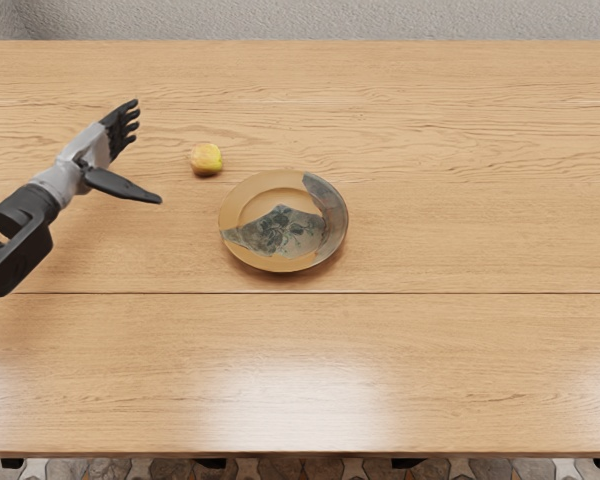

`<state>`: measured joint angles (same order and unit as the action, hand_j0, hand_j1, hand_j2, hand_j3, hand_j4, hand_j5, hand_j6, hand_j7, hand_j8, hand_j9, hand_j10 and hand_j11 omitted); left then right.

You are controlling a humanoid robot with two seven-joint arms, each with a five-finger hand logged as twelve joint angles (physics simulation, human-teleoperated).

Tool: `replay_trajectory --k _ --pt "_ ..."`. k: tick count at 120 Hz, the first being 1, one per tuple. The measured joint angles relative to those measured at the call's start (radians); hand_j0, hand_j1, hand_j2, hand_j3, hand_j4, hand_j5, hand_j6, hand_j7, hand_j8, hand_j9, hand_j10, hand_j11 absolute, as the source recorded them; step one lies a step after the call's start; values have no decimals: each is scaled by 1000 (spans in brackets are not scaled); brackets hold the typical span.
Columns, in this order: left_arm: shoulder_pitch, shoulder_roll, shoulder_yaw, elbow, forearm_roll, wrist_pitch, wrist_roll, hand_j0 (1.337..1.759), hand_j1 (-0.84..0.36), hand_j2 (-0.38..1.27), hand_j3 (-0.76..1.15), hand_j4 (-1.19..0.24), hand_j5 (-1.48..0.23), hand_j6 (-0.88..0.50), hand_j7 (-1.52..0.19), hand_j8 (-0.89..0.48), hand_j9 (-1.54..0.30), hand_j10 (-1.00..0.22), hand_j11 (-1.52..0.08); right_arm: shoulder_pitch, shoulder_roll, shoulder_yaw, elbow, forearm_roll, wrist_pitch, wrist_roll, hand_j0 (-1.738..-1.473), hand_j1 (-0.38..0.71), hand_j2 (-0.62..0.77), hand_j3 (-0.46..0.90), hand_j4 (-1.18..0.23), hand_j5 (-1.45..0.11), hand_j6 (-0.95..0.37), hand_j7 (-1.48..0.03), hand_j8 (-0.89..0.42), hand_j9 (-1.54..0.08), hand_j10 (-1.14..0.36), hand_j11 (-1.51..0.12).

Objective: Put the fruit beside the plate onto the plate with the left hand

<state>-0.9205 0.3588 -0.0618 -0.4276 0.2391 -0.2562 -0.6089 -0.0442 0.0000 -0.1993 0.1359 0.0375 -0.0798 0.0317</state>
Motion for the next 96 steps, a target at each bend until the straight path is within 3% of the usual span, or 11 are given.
replay_trajectory --k 26,38,54,70,96 --pt "-5 21 7 3 3 -6 -2 1658 333 6 0 -16 -20 -17 -19 -16 -19 -16 -19 1 0 0 -1 0 0 0 -1658 -349 0 0 0 0 0 0 0 0 0 0" --pt "-91 25 83 5 6 -4 4 1658 333 6 0 -15 -19 -16 -19 -15 -19 -15 -19 1 0 0 -1 -1 0 0 -1658 -349 0 0 0 0 0 0 0 0 0 0" --pt "-181 24 200 -11 8 0 114 1658 334 6 0 -15 -19 -16 -18 -15 -18 -15 -18 1 0 0 -1 -1 0 0 -1658 -349 0 0 0 0 0 0 0 0 0 0" --pt "-299 21 337 -99 8 0 242 1658 334 5 0 -16 -18 -16 -18 -16 -18 -15 -18 1 0 0 -1 -1 0 0 -1658 -349 0 0 0 0 0 0 0 0 0 0" --pt "-398 25 438 -194 6 -1 308 1658 334 5 0 -16 -18 -16 -18 -16 -18 -15 -18 1 0 0 -1 -1 0 0 -1658 -349 0 0 0 0 0 0 0 0 0 0"
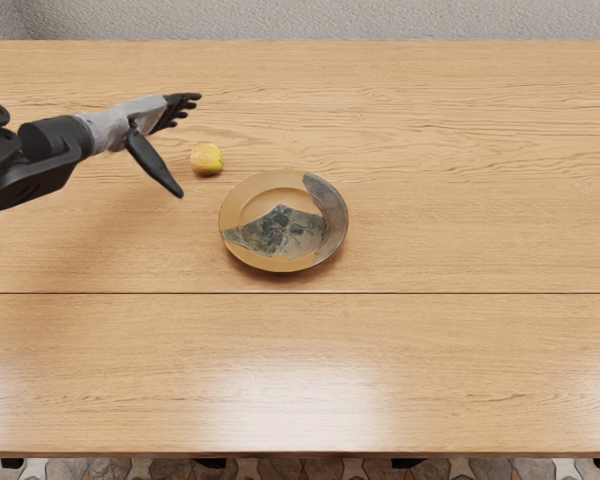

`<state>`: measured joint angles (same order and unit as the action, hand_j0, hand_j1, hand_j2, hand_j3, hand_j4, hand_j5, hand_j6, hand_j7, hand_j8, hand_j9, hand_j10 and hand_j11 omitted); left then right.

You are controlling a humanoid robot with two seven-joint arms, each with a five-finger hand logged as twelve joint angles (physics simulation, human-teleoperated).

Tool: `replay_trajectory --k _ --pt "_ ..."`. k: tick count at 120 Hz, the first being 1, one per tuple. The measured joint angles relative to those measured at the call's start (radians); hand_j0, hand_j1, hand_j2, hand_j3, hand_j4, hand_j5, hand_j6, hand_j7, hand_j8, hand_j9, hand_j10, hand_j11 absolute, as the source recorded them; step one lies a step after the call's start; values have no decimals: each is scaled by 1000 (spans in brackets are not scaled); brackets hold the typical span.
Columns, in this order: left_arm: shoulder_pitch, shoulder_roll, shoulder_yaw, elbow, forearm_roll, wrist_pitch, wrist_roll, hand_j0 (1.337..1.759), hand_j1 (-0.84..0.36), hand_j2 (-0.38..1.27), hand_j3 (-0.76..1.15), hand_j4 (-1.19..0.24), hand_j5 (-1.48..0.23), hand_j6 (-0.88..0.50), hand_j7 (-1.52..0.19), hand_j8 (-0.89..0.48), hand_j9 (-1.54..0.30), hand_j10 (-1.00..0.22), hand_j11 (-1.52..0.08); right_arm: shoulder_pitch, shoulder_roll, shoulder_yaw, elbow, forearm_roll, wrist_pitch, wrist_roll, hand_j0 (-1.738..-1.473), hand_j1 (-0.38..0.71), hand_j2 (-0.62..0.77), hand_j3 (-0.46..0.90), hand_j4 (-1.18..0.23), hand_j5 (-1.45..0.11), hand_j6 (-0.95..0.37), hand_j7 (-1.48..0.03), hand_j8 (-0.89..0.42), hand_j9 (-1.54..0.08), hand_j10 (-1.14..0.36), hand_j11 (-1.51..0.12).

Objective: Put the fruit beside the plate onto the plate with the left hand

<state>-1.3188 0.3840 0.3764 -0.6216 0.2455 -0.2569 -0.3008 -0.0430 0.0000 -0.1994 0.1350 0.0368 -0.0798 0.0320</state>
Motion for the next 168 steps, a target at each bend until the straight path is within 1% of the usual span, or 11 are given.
replay_trajectory --k 8,31,40,53,63,74,88,110,139,153,168 --pt "-34 -3 6 -6 0 0 66 1658 334 5 0 -16 -18 -17 -18 -16 -18 -15 -18 0 0 0 0 0 0 0 -1658 -349 0 0 0 0 0 0 0 0 0 0" --pt "-74 -57 12 12 57 16 255 1658 332 4 0 -17 -20 -18 -20 -17 -19 -16 -19 0 0 0 0 0 0 0 -1658 -349 0 0 0 0 0 0 0 0 0 0" --pt "-94 -94 12 50 69 20 308 1658 331 4 0 -17 -20 -18 -20 -18 -20 -17 -20 0 0 0 0 0 0 0 -1658 -349 0 0 0 0 0 0 0 0 0 0" --pt "-105 -161 12 123 77 23 351 1658 330 4 0 -19 -22 -20 -22 -19 -22 -18 -22 0 0 0 0 0 0 0 -1658 -349 0 0 0 0 0 0 0 0 0 0" --pt "-102 -188 12 177 101 34 367 1658 328 5 0 -20 -24 -21 -24 -20 -24 -20 -24 0 0 0 0 0 0 0 -1658 -349 0 0 0 0 0 0 0 0 0 0" --pt "-95 -219 20 207 142 82 375 1658 327 5 0 -21 -25 -22 -25 -22 -25 -21 -25 0 0 0 0 0 0 0 -1658 -349 0 0 0 0 0 0 0 0 0 0" --pt "-94 -262 45 223 163 137 379 1658 325 5 0 -22 -27 -23 -26 -23 -26 -22 -26 0 0 0 0 0 0 0 -1658 -349 0 0 0 0 0 0 0 0 0 0" --pt "-79 -325 57 239 172 160 380 1658 325 5 0 -23 -27 -24 -27 -23 -27 -22 -27 0 0 0 0 0 0 0 -1658 -349 0 0 0 0 0 0 0 0 0 0" --pt "-47 -340 76 293 173 185 379 1658 320 6 0 -26 -32 -27 -32 -27 -32 -26 -32 0 0 0 0 0 0 0 -1658 -349 0 0 0 0 0 0 0 0 0 0" --pt "-30 -380 91 328 173 197 378 1658 315 7 0 -31 -38 -32 -38 -32 -38 -31 -38 0 0 0 0 0 0 0 -1658 -349 0 0 0 0 0 0 0 0 0 0" --pt "-10 -384 97 341 173 207 374 1658 258 16 0 -78 -99 -79 -99 -79 -99 -78 -99 0 0 0 0 0 0 0 -1658 -349 0 0 0 0 0 0 0 0 0 0"
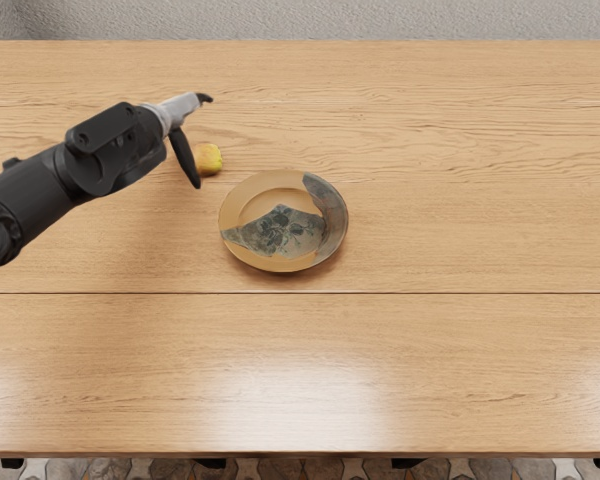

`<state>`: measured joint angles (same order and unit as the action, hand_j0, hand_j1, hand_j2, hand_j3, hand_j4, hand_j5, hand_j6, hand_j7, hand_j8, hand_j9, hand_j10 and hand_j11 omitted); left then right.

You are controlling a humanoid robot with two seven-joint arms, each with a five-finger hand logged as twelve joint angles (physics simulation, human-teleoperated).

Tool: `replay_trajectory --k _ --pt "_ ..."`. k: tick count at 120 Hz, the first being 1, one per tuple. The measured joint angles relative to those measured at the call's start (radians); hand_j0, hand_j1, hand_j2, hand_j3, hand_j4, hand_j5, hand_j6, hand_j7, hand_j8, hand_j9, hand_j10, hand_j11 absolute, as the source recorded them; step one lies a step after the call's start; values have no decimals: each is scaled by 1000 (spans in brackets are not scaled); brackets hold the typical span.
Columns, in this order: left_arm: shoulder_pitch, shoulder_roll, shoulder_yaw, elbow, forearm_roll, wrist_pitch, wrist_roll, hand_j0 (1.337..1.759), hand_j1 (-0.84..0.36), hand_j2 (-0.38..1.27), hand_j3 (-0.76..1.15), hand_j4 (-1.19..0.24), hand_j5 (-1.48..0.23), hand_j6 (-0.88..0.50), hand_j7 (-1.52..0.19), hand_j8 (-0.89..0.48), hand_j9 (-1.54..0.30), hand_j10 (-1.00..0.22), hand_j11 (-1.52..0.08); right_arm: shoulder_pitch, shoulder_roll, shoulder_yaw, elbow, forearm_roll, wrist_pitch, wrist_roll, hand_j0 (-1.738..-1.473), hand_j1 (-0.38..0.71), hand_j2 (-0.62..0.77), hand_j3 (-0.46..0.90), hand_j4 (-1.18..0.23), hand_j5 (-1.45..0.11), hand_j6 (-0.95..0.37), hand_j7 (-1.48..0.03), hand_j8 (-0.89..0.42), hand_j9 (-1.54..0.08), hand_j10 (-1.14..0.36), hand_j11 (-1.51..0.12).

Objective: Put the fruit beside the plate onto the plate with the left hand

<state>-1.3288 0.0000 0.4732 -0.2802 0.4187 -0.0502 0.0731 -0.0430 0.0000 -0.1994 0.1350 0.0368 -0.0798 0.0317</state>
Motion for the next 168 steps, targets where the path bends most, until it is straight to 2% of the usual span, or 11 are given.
replay_trajectory --k 24,80,96,111,168 --pt "32 0 2 24 0 31 -14 1658 172 31 0 -150 -192 -151 -192 -150 -192 -149 -192 0 0 0 0 0 0 0 -1658 -349 0 0 0 0 0 0 0 0 0 0" --pt "38 0 29 40 0 35 -15 1658 49 51 0 -253 -326 -253 -326 -253 -326 -252 -326 0 0 0 0 0 0 0 -1658 -349 0 0 0 0 0 0 0 0 0 0" --pt "24 0 25 35 -5 34 -50 1658 35 54 0 -264 -341 -265 -341 -265 -341 -264 -341 0 0 0 0 0 0 0 -1658 -349 0 0 0 0 0 0 0 0 0 0" --pt "28 0 23 31 -8 34 -63 1658 26 55 0 -272 -351 -272 -351 -272 -351 -271 -351 0 0 0 0 0 0 0 -1658 -349 0 0 0 0 0 0 0 0 0 0" --pt "34 0 30 28 -1 30 -56 1658 -99 76 0 -376 -487 -376 -487 -376 -487 -376 -487 0 0 0 0 0 0 0 -1658 -349 0 0 0 0 0 0 0 0 0 0"
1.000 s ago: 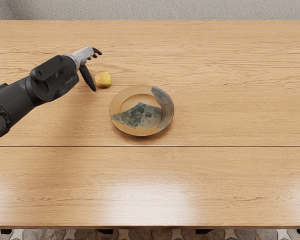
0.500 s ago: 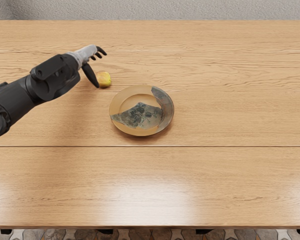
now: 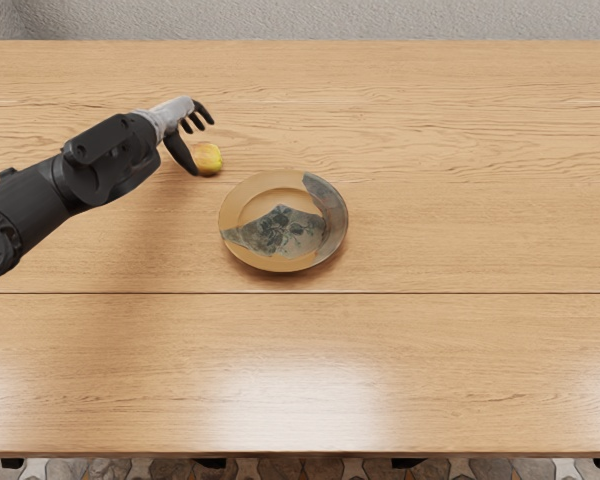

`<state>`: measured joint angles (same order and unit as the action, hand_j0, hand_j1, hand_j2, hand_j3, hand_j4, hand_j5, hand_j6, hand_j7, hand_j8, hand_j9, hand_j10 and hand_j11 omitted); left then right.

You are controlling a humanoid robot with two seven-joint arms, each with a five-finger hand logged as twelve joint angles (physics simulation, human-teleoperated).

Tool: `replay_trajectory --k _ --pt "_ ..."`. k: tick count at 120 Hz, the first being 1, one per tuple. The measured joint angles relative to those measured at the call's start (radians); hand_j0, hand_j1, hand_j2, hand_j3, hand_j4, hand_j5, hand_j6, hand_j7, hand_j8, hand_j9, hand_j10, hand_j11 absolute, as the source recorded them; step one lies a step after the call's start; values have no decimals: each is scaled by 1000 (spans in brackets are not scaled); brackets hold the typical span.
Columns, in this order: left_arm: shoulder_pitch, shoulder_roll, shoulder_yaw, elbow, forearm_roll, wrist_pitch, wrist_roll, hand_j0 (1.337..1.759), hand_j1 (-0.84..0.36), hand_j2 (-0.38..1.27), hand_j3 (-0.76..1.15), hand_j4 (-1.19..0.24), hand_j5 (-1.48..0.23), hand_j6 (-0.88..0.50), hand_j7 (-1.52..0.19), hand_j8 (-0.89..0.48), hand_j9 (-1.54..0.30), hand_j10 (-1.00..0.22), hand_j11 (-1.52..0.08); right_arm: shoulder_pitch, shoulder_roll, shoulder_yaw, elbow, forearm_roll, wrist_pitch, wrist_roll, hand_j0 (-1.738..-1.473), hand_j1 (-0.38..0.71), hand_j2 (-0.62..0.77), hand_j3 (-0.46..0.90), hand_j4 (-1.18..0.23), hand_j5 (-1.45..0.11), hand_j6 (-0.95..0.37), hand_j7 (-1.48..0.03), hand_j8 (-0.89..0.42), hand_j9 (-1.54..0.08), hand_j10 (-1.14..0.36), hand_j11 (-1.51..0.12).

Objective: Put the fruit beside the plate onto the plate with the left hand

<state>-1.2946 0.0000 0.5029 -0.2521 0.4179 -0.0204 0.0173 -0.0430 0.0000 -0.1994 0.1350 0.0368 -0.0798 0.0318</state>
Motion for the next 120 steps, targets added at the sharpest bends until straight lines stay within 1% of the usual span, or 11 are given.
replay_trajectory --k 26,54,73,77,89,96,104,120 --pt "-5 0 8 -41 5 -2 14 1658 -113 79 0 -387 -501 -387 -501 -387 -501 -387 -501 0 0 0 0 0 0 0 -1658 -349 0 0 0 0 0 0 0 0 0 0" --pt "-5 0 9 -53 28 -2 17 1658 -117 81 0 -400 -499 -400 -499 -378 -508 -393 -508 0 0 0 0 0 0 0 -1658 -349 0 0 0 0 0 0 0 0 0 0" --pt "-3 0 7 -64 70 1 18 1658 -113 92 0 -457 -450 -392 -483 -359 -514 -412 -514 0 0 0 0 0 0 0 -1658 -349 0 0 0 0 0 0 0 0 0 0" --pt "-3 0 6 -66 75 2 18 1658 -116 94 0 -468 -448 -383 -488 -333 -519 -417 -518 0 0 0 0 0 0 0 -1658 -349 0 0 0 0 0 0 0 0 0 0" --pt "-3 0 6 -69 96 0 19 1658 -153 101 0 -504 -482 -354 -519 -312 -559 -449 -558 0 0 0 0 0 0 0 -1658 -349 0 0 0 0 0 0 0 0 0 0" --pt "-6 0 6 -70 102 -4 24 1658 -184 107 0 -533 -512 -363 -548 -300 -594 -470 -592 0 0 0 0 0 0 0 -1658 -349 0 0 0 0 0 0 0 0 0 0" --pt "-8 0 5 -70 105 -11 31 1658 -222 114 0 -563 -553 -382 -587 -316 -634 -512 -633 0 0 0 0 0 0 0 -1658 -349 0 0 0 0 0 0 0 0 0 0" --pt "-8 0 3 -73 107 -21 37 1658 -271 124 0 -605 -601 -451 -642 -382 -691 -634 -688 0 0 0 0 0 0 0 -1658 -349 0 0 0 0 0 0 0 0 0 0"
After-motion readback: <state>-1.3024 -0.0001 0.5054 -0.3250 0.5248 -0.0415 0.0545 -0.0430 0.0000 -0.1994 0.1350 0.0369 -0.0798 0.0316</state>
